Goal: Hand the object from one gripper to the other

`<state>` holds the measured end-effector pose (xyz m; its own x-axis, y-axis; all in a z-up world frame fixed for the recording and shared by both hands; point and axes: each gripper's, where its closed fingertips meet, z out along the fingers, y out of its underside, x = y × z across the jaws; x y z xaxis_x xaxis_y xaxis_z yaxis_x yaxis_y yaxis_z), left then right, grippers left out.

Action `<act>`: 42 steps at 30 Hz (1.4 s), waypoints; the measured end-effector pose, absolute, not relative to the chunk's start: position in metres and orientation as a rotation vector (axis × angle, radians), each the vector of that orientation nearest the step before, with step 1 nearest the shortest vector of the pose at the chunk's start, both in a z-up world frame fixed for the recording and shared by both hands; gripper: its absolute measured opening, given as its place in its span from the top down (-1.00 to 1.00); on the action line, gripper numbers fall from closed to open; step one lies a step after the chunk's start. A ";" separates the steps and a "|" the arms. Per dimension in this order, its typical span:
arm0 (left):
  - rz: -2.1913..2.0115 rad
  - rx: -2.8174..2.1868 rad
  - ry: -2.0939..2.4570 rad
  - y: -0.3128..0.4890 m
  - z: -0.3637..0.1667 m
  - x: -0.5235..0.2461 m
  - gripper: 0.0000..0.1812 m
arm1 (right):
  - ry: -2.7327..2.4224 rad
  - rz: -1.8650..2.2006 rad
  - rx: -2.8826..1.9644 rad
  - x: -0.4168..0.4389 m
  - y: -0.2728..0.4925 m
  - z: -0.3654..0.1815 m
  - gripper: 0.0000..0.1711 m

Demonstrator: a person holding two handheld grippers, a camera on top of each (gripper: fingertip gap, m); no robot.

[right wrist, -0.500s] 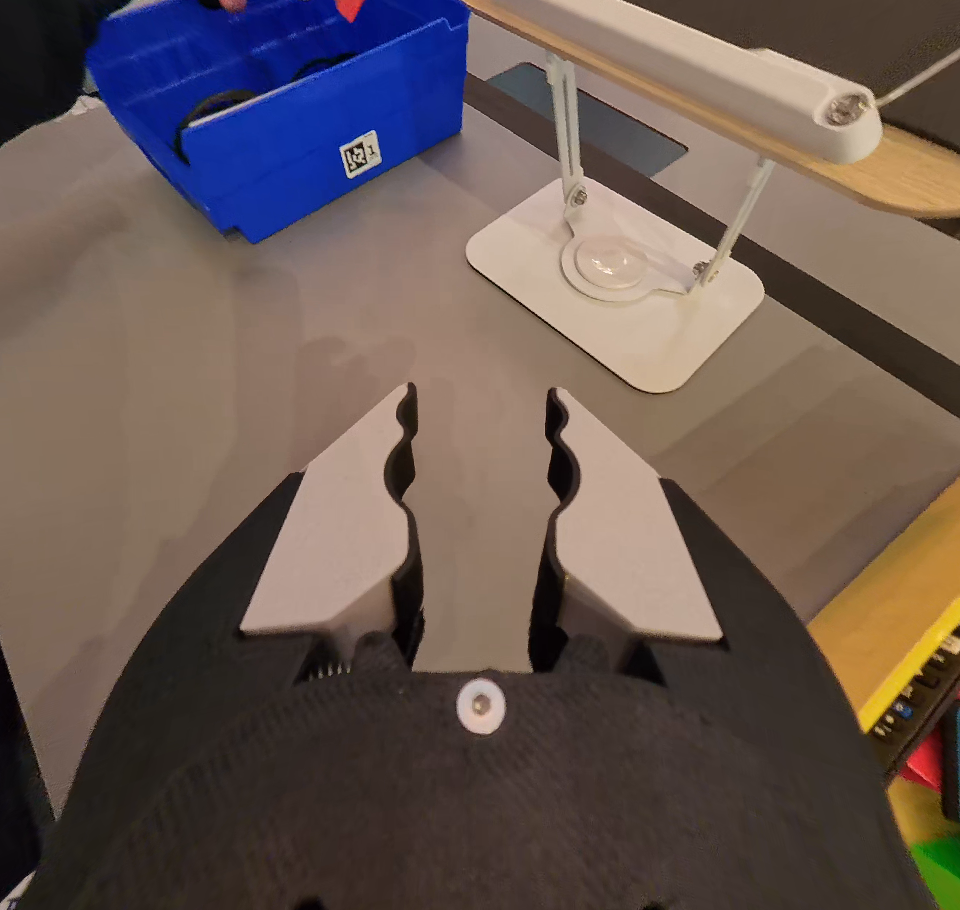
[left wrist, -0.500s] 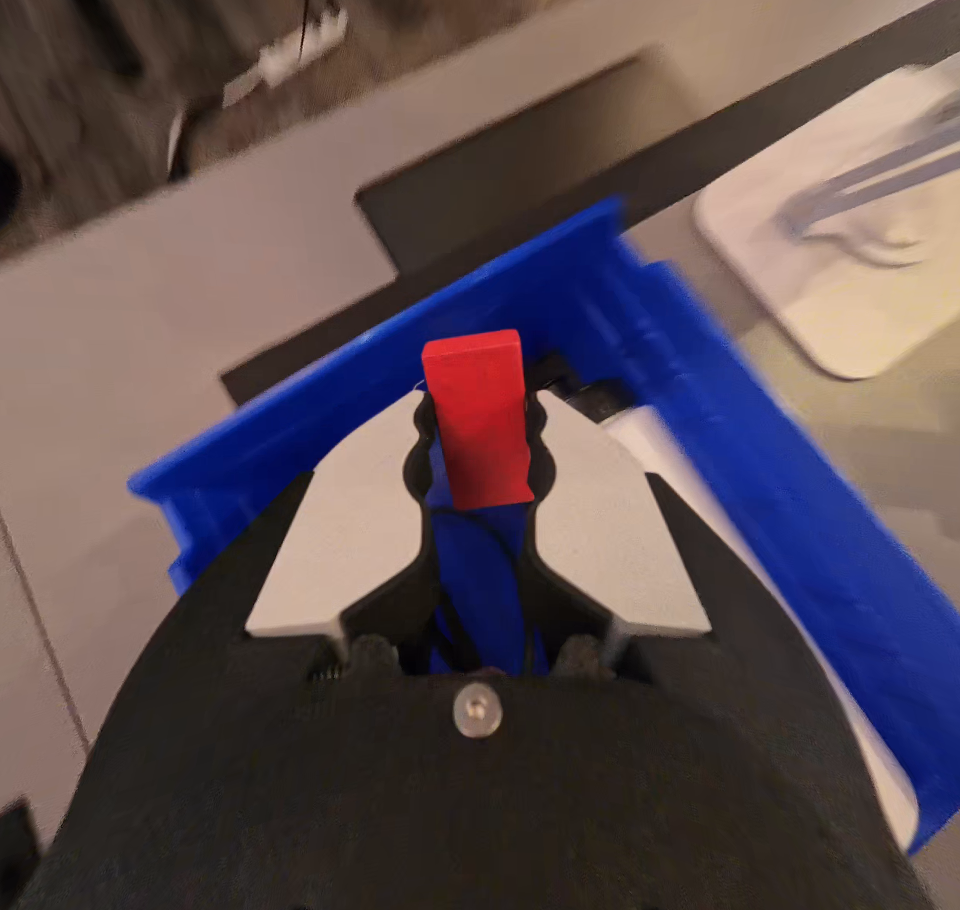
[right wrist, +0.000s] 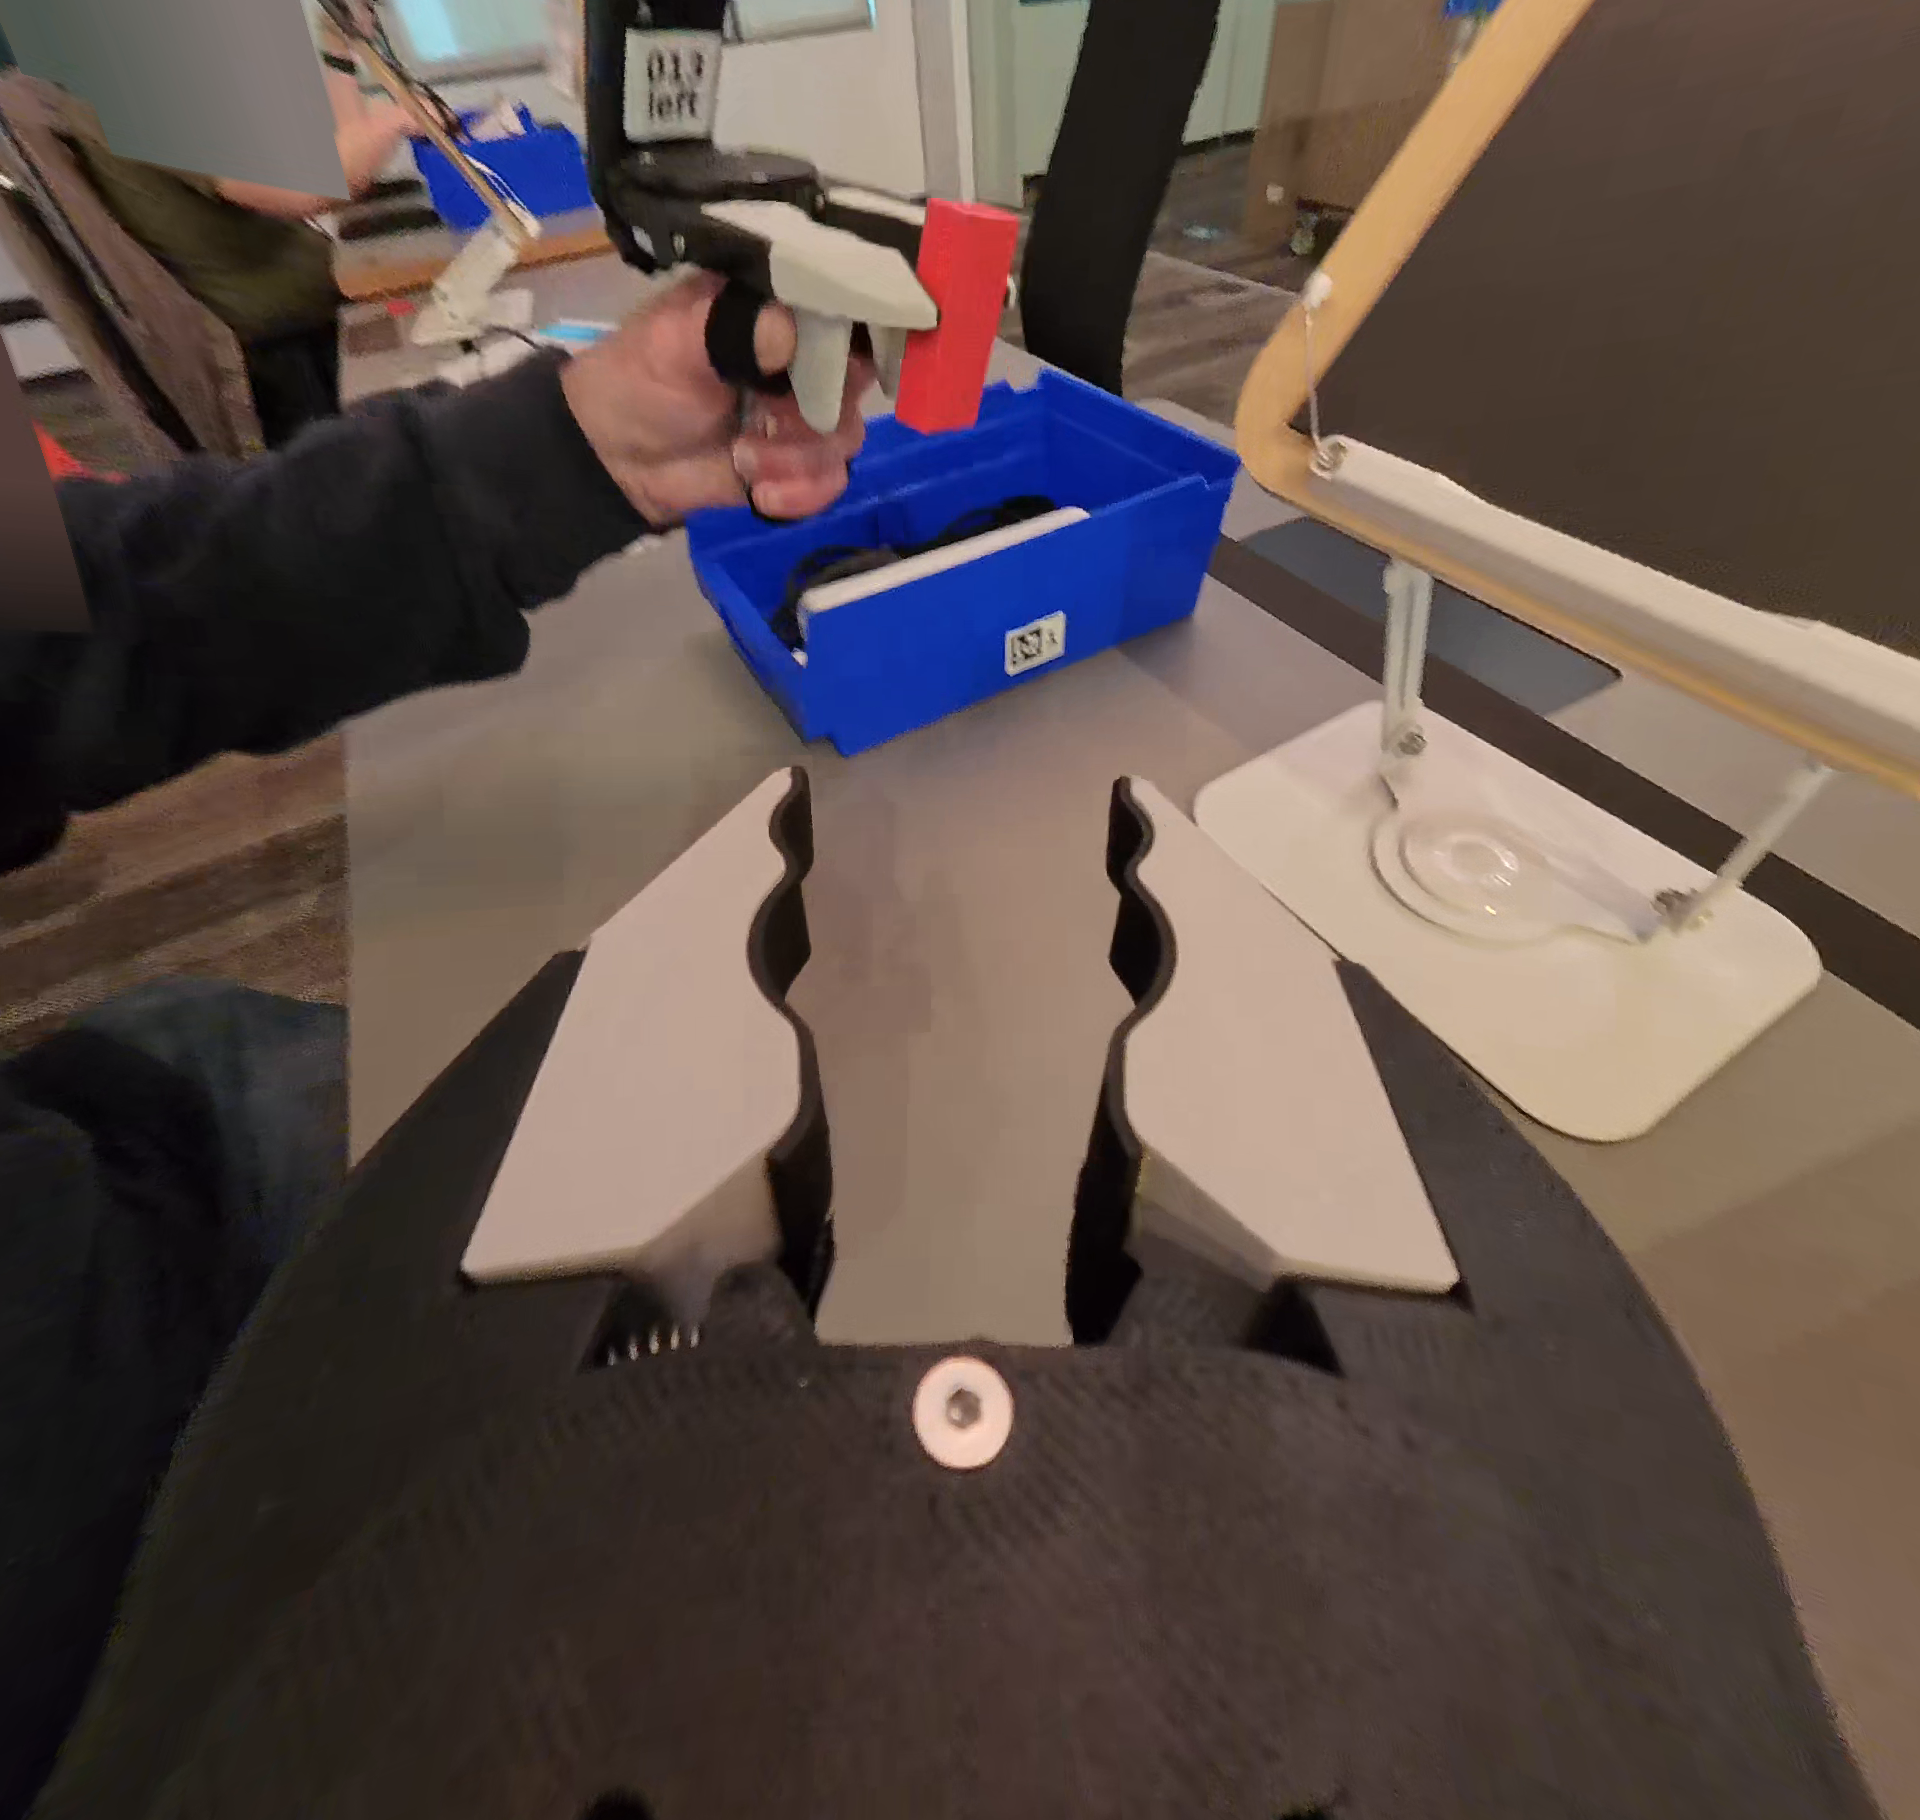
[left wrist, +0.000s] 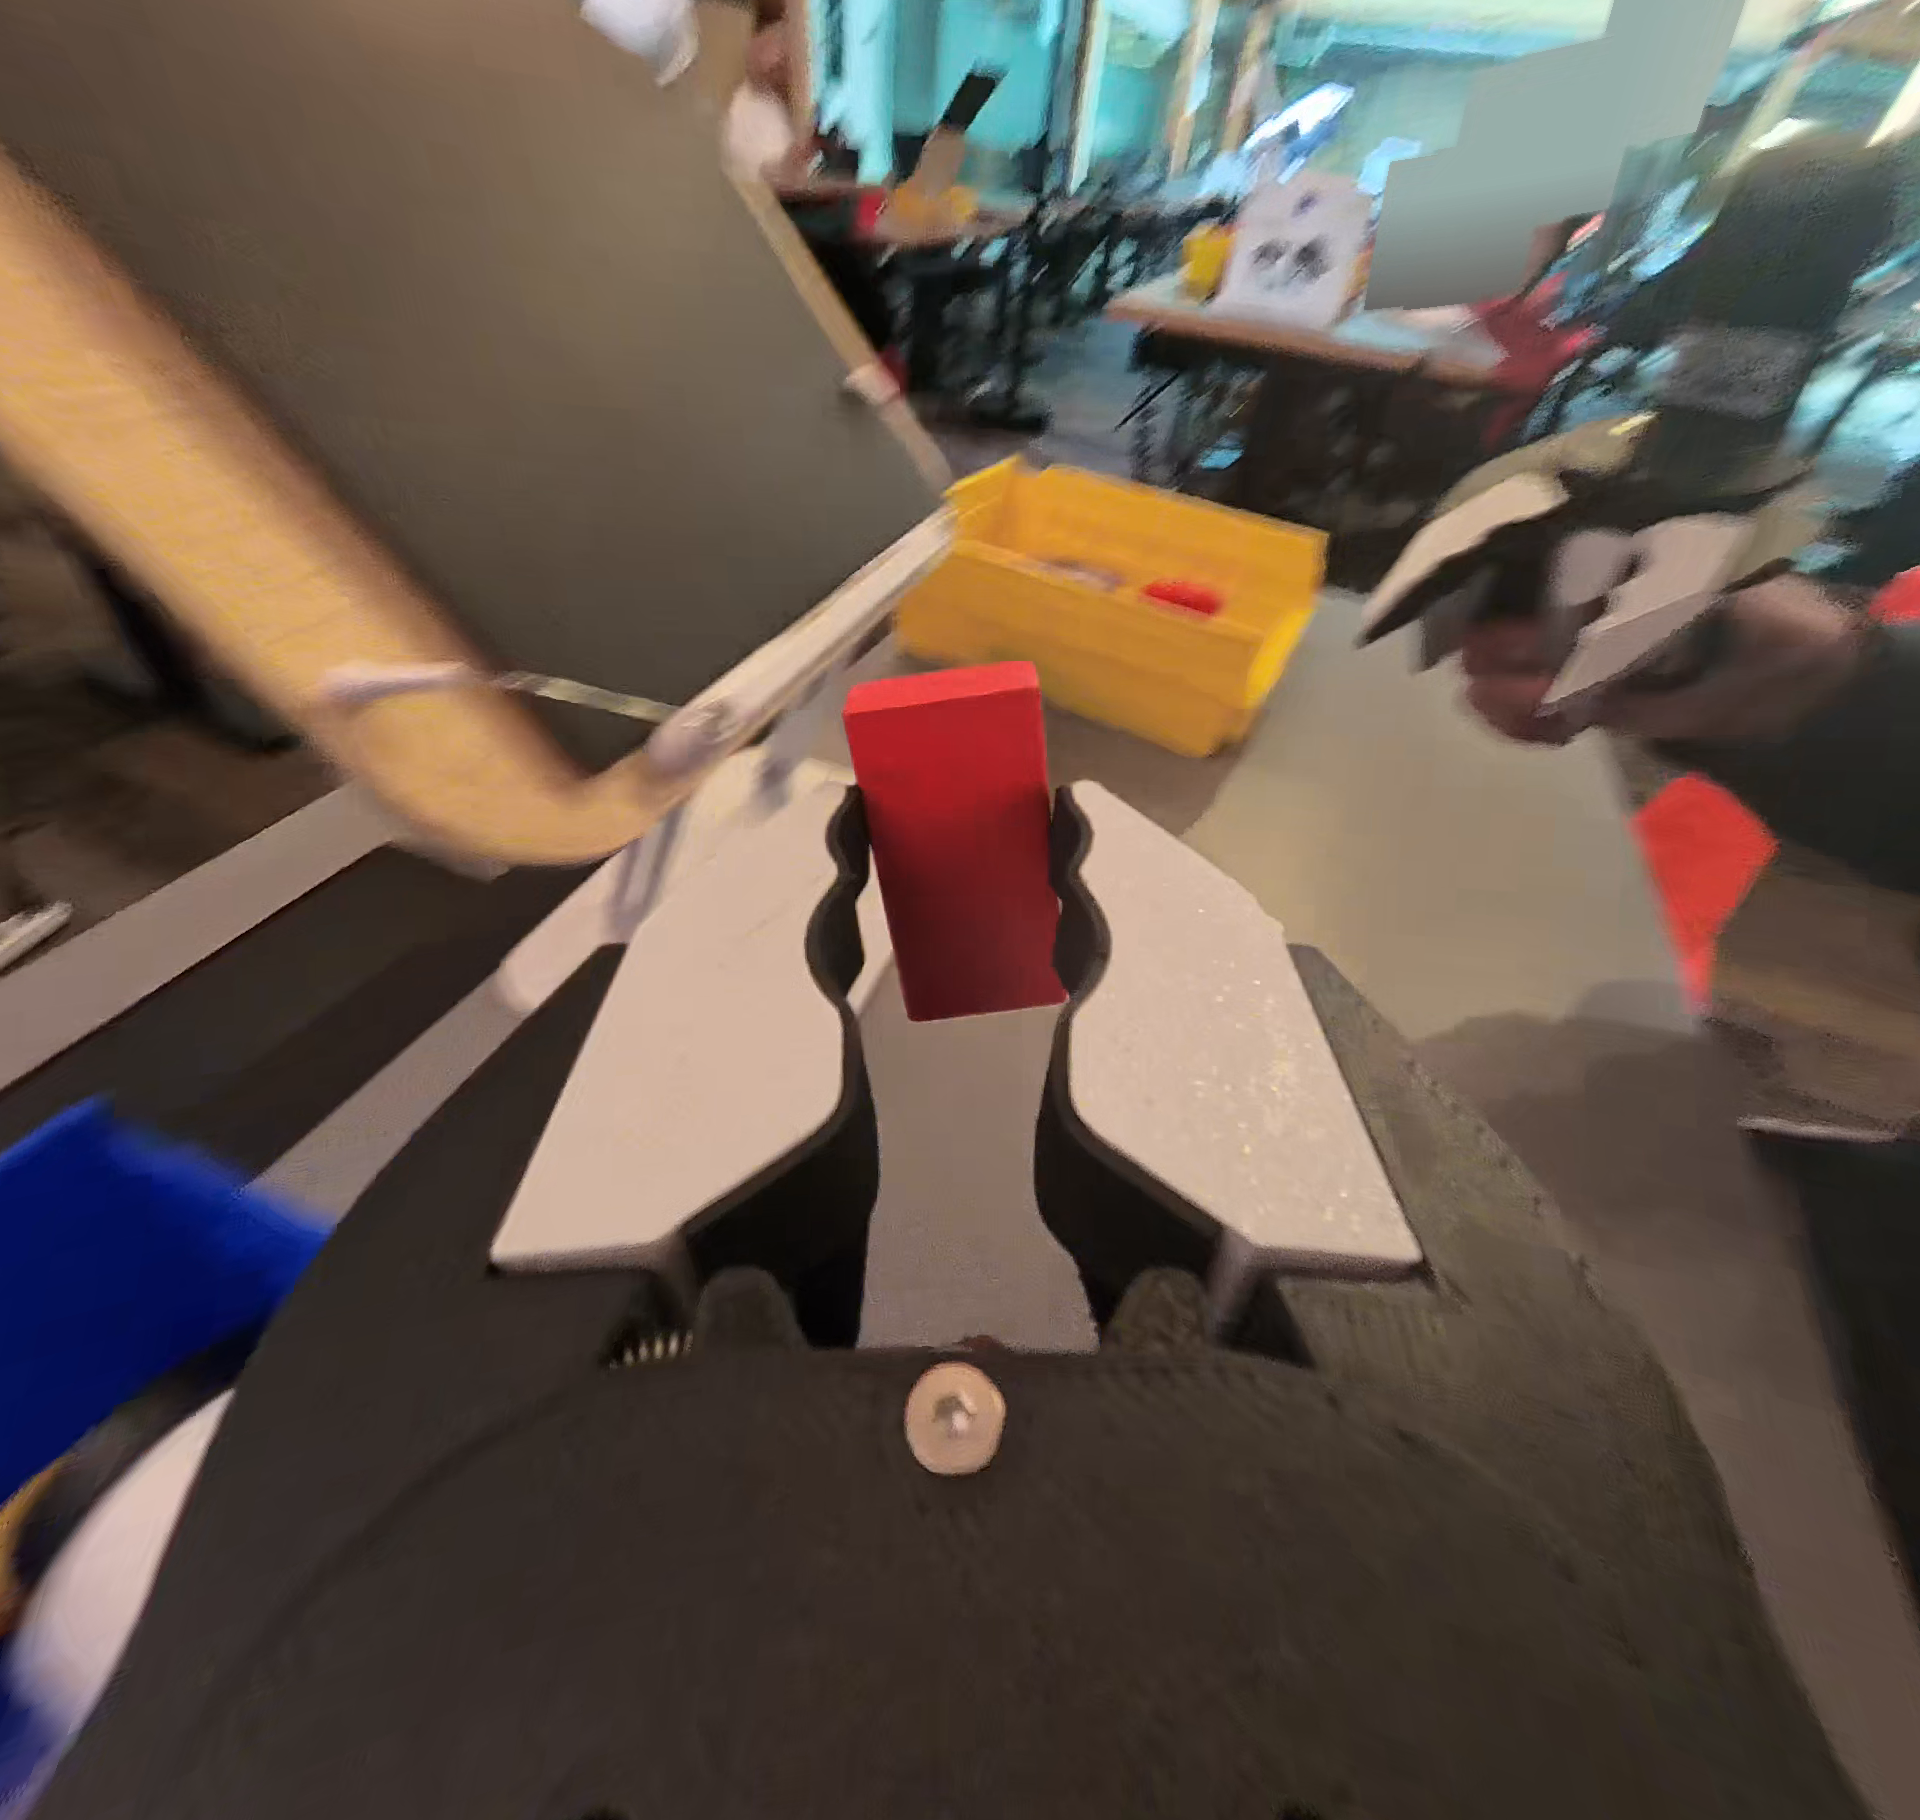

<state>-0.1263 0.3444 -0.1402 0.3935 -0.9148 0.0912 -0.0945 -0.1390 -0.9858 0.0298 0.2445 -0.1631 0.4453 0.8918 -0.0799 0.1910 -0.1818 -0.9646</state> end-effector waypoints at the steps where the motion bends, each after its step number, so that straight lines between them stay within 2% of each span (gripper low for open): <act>1: -1.004 -1.494 0.925 0.329 -0.132 -0.114 0.63 | -0.951 0.870 -1.642 0.026 0.240 -0.160 0.35; 7: -1.224 -1.356 1.004 0.253 -0.116 -0.051 0.63 | -0.953 1.045 -1.535 -0.001 0.203 -0.137 0.31; 16: -0.958 -1.383 1.367 0.188 -0.138 0.003 0.63 | -1.045 0.971 -1.451 0.005 0.166 -0.117 0.35; 21: -1.093 -1.264 1.523 0.147 -0.135 0.022 0.63 | -1.079 1.027 -1.410 0.014 0.146 -0.116 0.45; 23: -1.105 -1.246 1.537 0.142 -0.133 0.029 0.63 | -1.064 1.033 -1.401 0.019 0.142 -0.115 0.47; 26: -1.151 -1.200 1.544 0.132 -0.130 0.040 0.63 | -1.048 1.046 -1.387 0.025 0.137 -0.113 0.60; 42: -1.290 -1.182 1.353 0.137 -0.113 0.051 0.61 | -0.823 1.192 -1.271 0.049 0.143 -0.088 0.66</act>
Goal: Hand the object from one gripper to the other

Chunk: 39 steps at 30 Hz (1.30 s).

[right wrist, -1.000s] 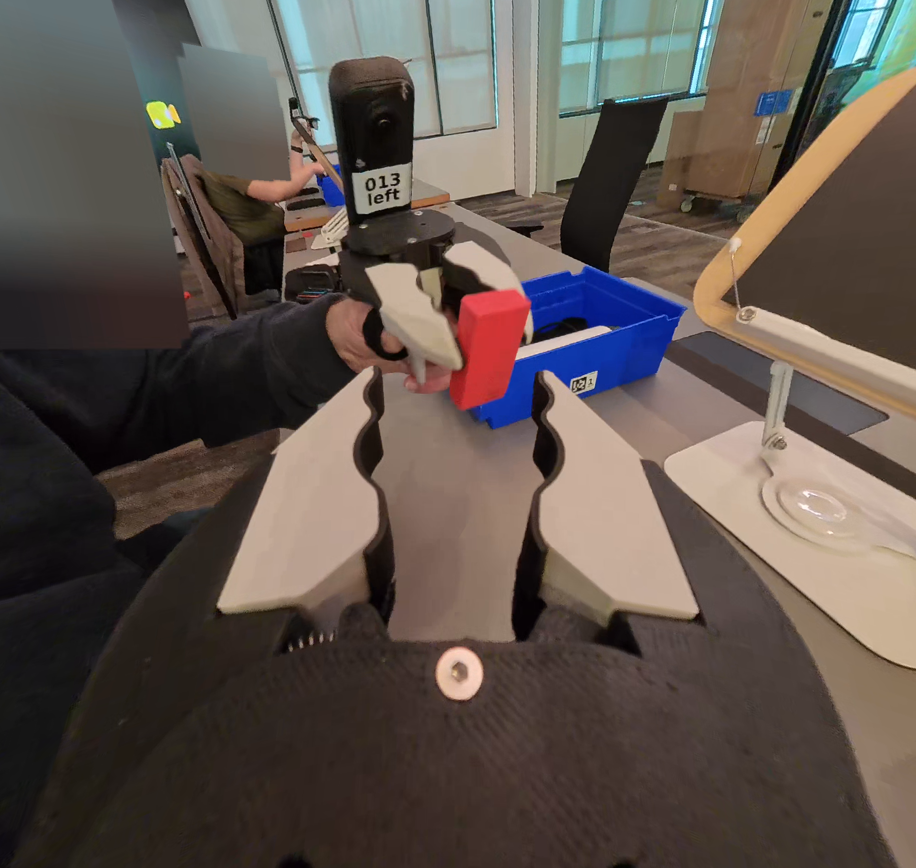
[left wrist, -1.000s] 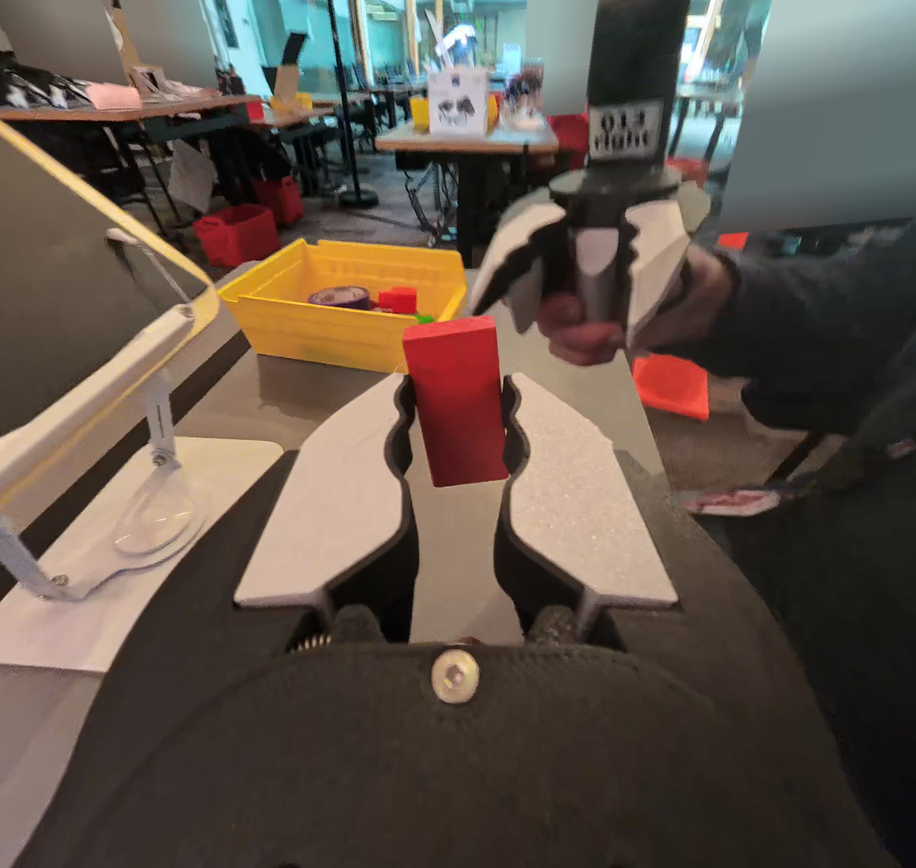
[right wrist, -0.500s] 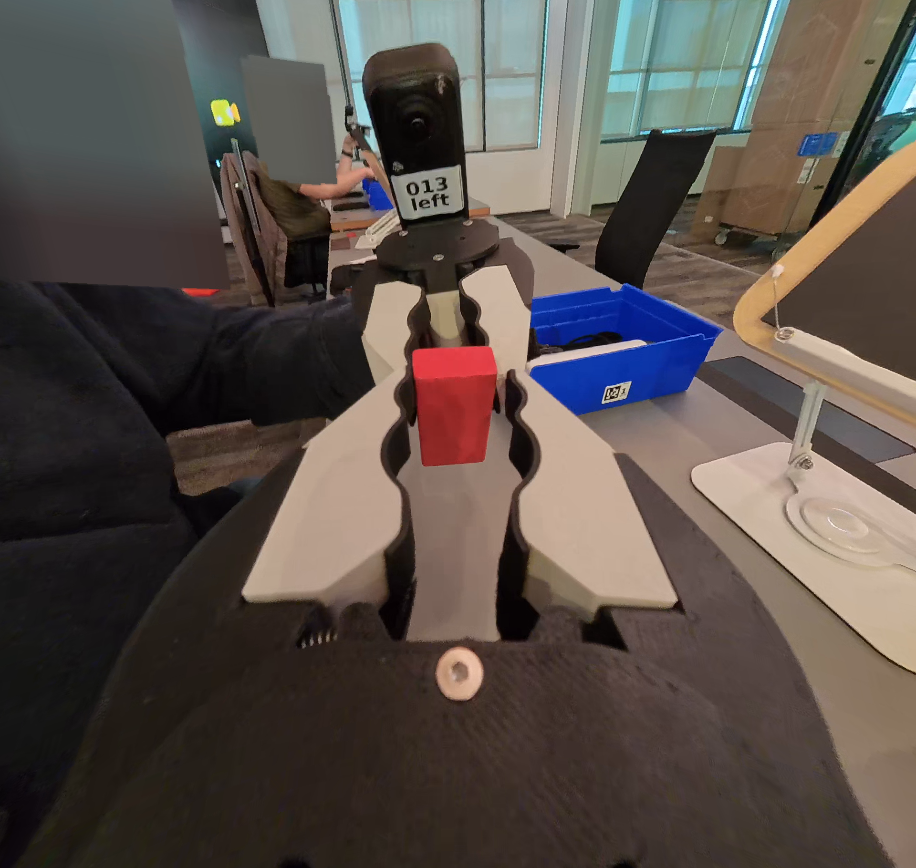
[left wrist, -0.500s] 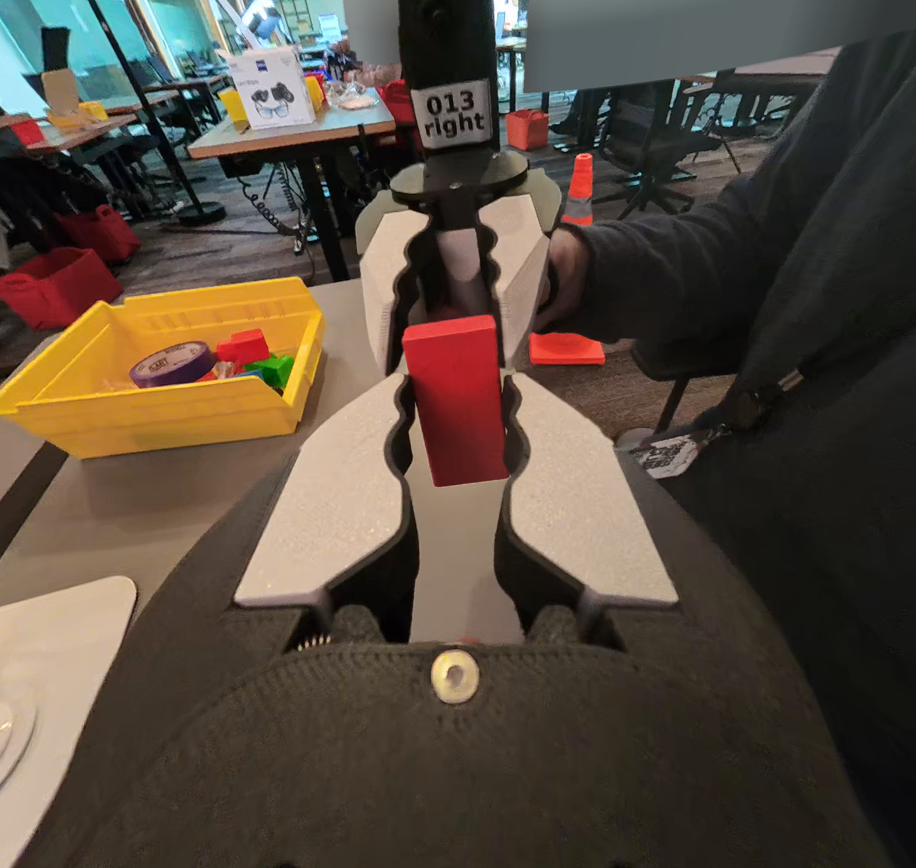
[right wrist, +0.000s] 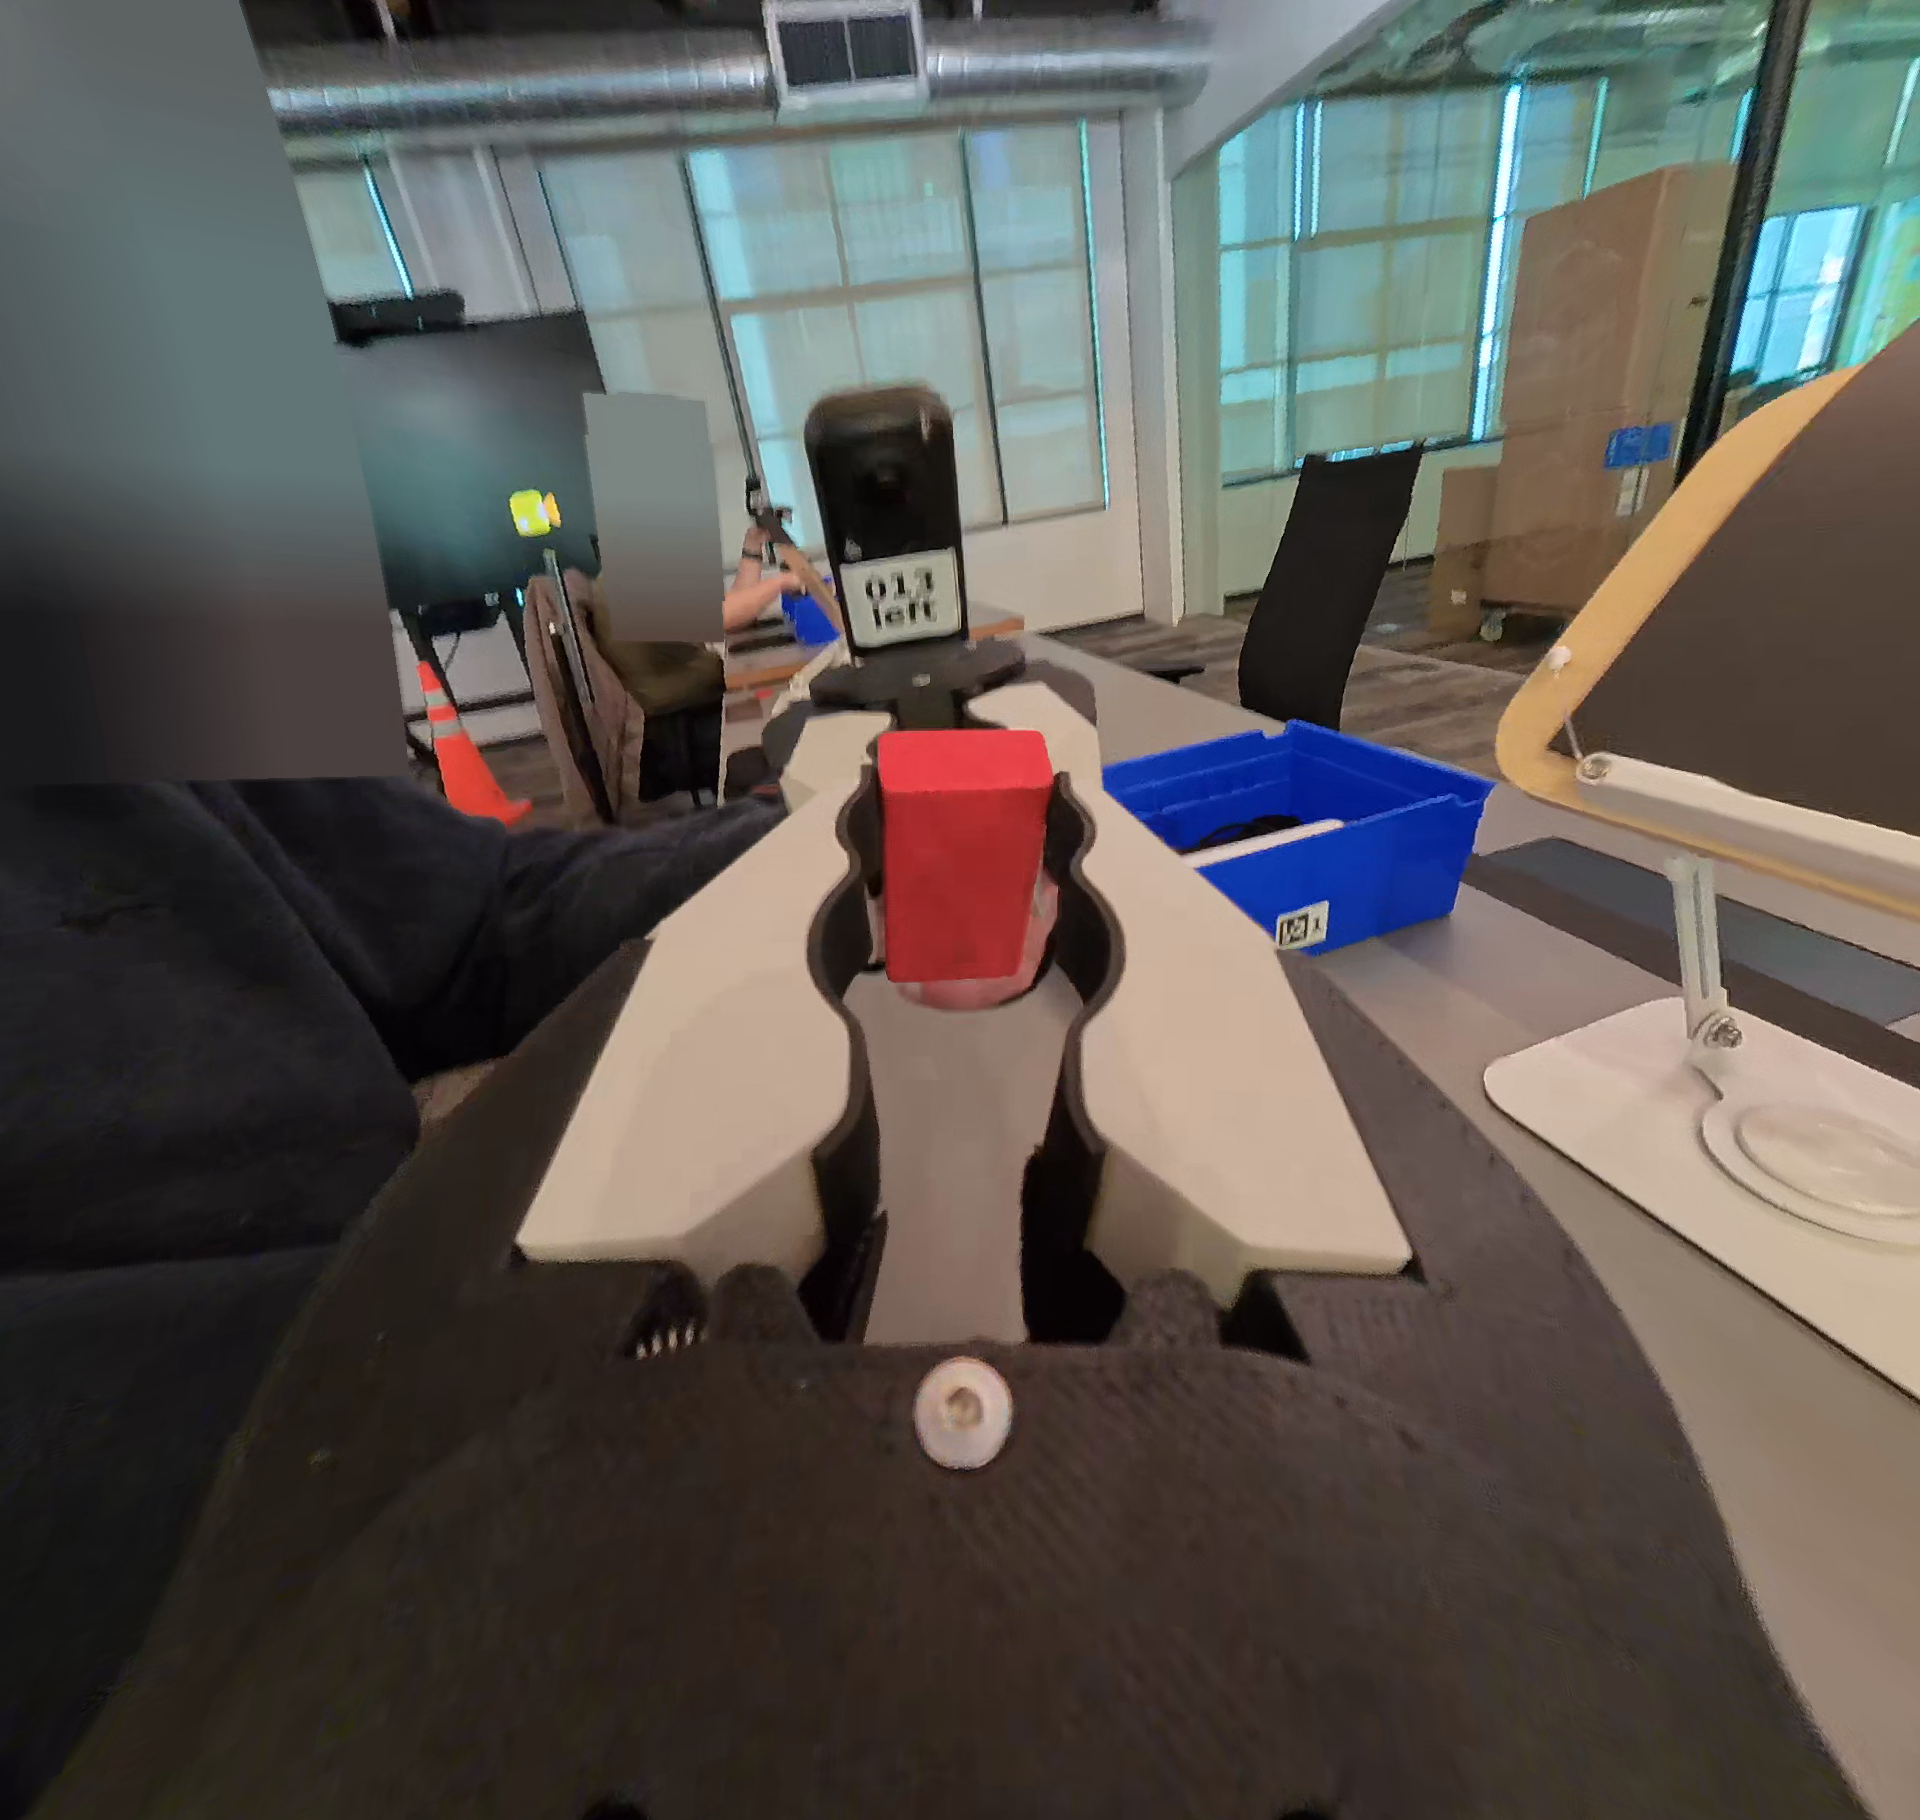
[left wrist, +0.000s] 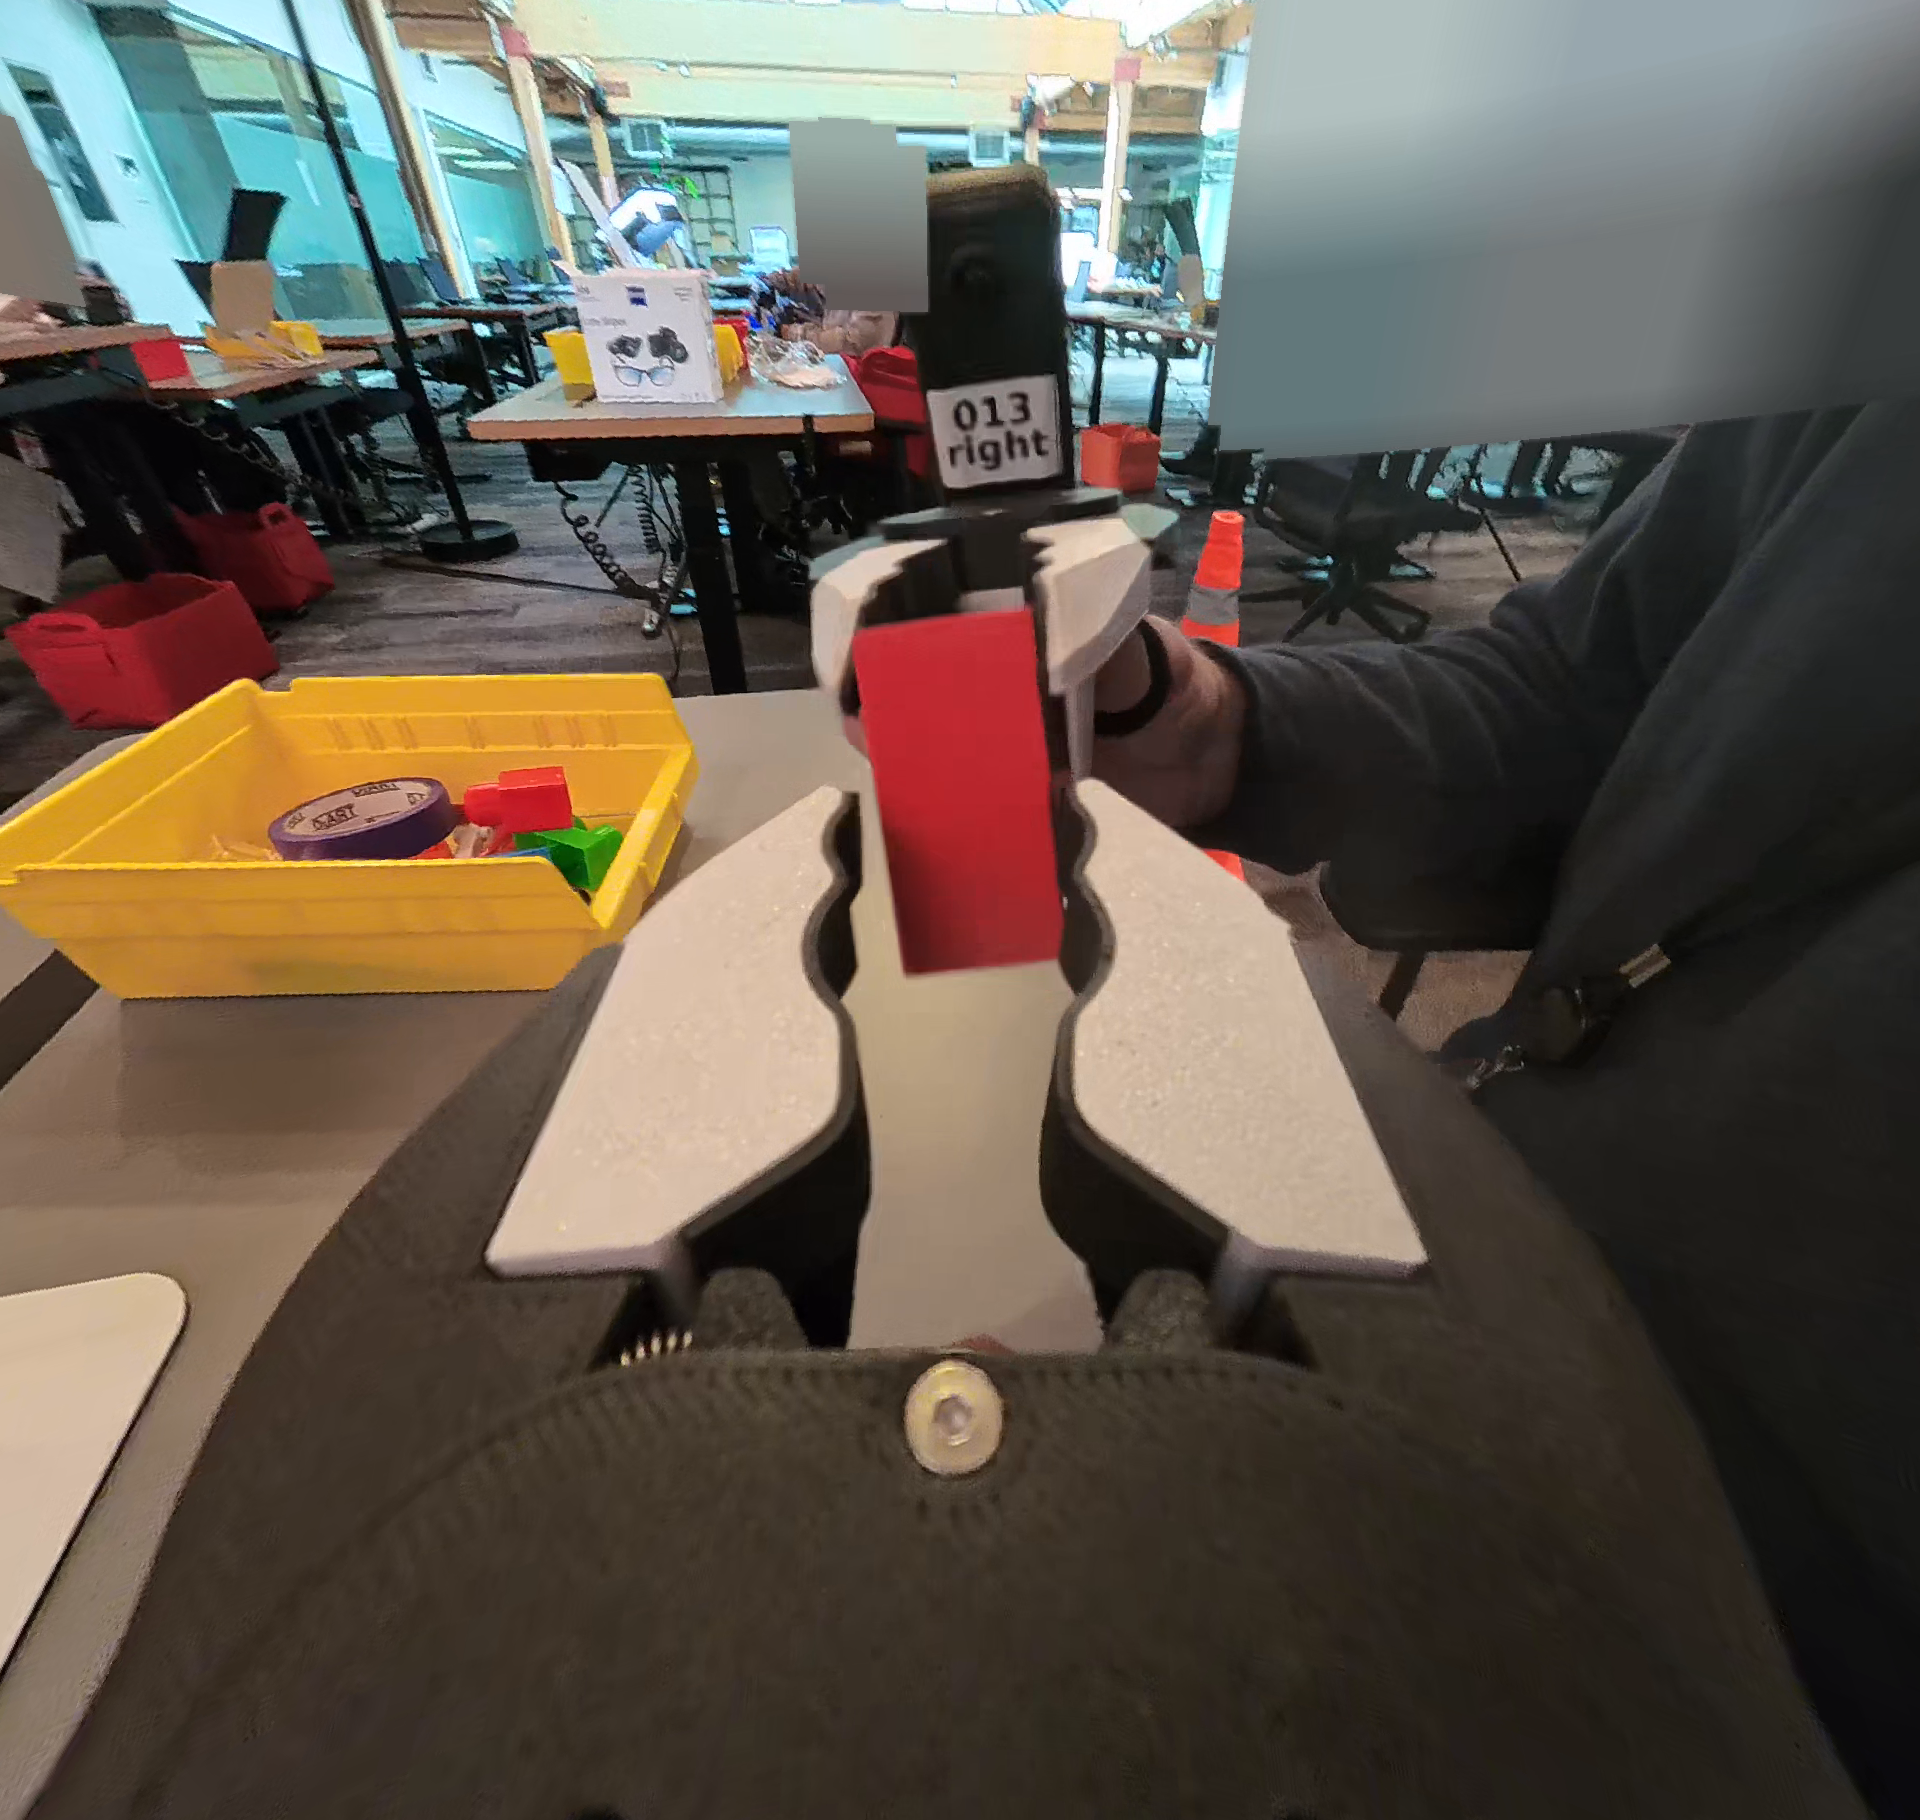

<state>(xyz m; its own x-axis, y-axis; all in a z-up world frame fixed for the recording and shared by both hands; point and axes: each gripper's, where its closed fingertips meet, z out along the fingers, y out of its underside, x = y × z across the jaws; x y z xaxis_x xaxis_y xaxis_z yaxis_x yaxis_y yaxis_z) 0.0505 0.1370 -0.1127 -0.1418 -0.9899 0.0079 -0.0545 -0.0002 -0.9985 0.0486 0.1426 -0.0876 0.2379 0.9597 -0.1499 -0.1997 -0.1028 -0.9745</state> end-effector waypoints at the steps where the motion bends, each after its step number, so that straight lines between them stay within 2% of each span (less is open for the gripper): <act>1: -1.297 -1.193 1.312 0.142 -0.113 0.049 0.53 | -0.787 1.204 -1.252 0.052 0.145 -0.083 0.66; 3: -1.349 -1.222 1.217 0.151 -0.113 0.047 0.37 | -0.720 1.223 -1.214 0.060 0.149 -0.077 0.66; 7: -1.461 -1.247 1.072 0.155 -0.119 0.052 0.21 | -0.598 1.300 -1.087 0.071 0.149 -0.064 0.66; 11: -1.539 -1.205 0.939 0.153 -0.112 0.059 0.26 | -0.528 1.355 -1.029 0.068 0.149 -0.070 0.66; 14: -1.588 -1.161 0.915 0.145 -0.106 0.063 0.43 | -0.487 1.392 -1.013 0.066 0.149 -0.076 0.66; 16: -1.595 -1.140 0.926 0.141 -0.105 0.063 0.62 | -0.475 1.404 -1.007 0.067 0.149 -0.077 0.66; 22: -1.532 -1.184 1.004 0.143 -0.108 0.062 0.61 | -0.538 1.391 -1.065 0.069 0.150 -0.087 0.65; 26: -1.352 -1.317 1.247 0.147 -0.120 0.056 0.61 | -0.836 1.072 -1.258 0.068 0.148 -0.114 0.38; 28: -1.181 -1.410 1.421 0.146 -0.136 0.053 0.61 | -0.999 0.914 -1.327 0.067 0.144 -0.123 0.33; 31: -0.864 -1.490 1.622 0.148 -0.161 0.047 0.61 | -1.237 0.661 -1.469 0.066 0.142 -0.148 0.39; 36: -0.607 -1.475 1.848 0.133 -0.183 0.046 0.61 | -1.506 0.377 -1.572 0.060 0.136 -0.186 0.41; 39: -0.544 -1.481 1.898 0.128 -0.191 0.049 0.61 | -1.586 0.307 -1.593 0.056 0.133 -0.201 0.58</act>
